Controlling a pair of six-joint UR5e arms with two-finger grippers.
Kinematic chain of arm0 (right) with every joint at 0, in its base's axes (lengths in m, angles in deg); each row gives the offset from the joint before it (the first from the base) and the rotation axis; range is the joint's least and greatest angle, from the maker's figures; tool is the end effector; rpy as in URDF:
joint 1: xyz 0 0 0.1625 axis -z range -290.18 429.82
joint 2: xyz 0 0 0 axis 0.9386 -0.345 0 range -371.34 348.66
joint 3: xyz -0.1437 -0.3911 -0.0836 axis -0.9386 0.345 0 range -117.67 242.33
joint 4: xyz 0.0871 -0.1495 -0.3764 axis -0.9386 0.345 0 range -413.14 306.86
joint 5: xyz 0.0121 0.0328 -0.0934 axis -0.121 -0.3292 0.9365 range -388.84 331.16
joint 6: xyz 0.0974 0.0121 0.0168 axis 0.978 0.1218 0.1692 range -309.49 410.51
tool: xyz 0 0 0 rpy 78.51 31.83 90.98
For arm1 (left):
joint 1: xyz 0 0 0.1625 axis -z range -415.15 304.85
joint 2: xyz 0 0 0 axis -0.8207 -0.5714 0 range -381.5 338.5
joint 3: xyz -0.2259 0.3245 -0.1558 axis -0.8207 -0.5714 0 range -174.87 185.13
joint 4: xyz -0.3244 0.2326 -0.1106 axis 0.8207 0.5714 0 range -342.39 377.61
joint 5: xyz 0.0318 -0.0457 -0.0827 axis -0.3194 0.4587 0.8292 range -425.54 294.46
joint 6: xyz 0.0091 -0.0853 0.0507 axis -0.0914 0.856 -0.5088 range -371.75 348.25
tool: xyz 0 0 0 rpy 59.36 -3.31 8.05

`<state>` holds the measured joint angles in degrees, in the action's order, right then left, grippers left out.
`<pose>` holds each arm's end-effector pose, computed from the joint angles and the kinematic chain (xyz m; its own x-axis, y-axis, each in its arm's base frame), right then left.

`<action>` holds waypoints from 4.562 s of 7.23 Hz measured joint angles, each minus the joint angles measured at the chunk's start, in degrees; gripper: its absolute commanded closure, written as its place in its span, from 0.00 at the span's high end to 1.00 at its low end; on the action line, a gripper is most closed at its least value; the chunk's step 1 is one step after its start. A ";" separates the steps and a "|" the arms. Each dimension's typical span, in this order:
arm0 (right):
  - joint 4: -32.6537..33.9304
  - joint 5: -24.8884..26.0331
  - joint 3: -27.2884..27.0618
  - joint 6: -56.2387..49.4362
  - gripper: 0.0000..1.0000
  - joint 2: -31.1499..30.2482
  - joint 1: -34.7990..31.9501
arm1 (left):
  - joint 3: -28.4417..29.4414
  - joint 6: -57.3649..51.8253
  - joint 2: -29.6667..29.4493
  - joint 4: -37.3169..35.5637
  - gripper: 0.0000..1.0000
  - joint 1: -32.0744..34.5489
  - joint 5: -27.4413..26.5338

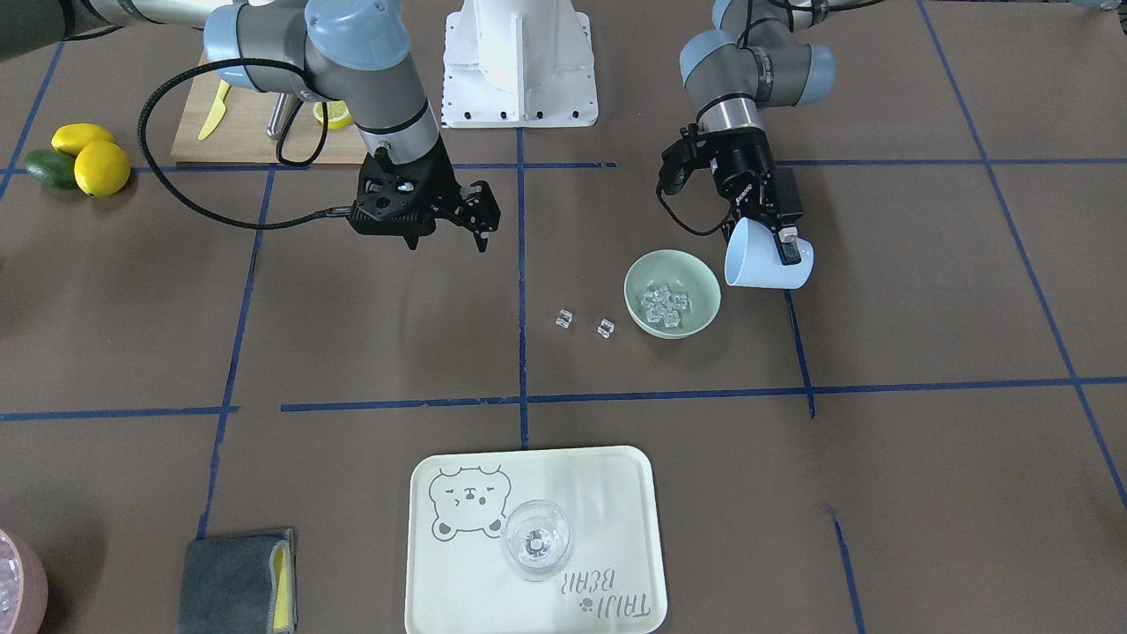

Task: Pour ice into bowl

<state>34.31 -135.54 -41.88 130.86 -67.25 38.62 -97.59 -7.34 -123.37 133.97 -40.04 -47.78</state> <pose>-0.4898 -0.4191 0.2044 0.5836 0.1656 0.7950 -0.2106 0.9763 -0.0488 0.4525 -0.3586 0.3570 0.8380 0.0886 0.5385 -0.5454 0.1716 0.8204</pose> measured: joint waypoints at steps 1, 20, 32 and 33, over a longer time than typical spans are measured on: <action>0.00 0.00 -0.01 0.04 1.00 0.03 0.00 | 0.41 3.30 0.03 3.56 0.00 0.00 1.06; -3.63 2.05 18.25 5.48 1.00 15.95 2.79 | 17.81 57.46 24.74 61.32 0.00 3.40 23.28; -6.60 6.58 30.67 7.98 1.00 24.84 6.65 | 21.28 58.56 23.46 63.91 1.00 6.12 31.31; -6.70 6.75 30.91 7.98 1.00 24.89 6.67 | 19.78 58.48 24.54 64.00 1.00 6.26 31.68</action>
<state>27.61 -128.78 -10.97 138.84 -42.36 45.29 -77.81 51.14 -98.83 197.97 -33.78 -16.10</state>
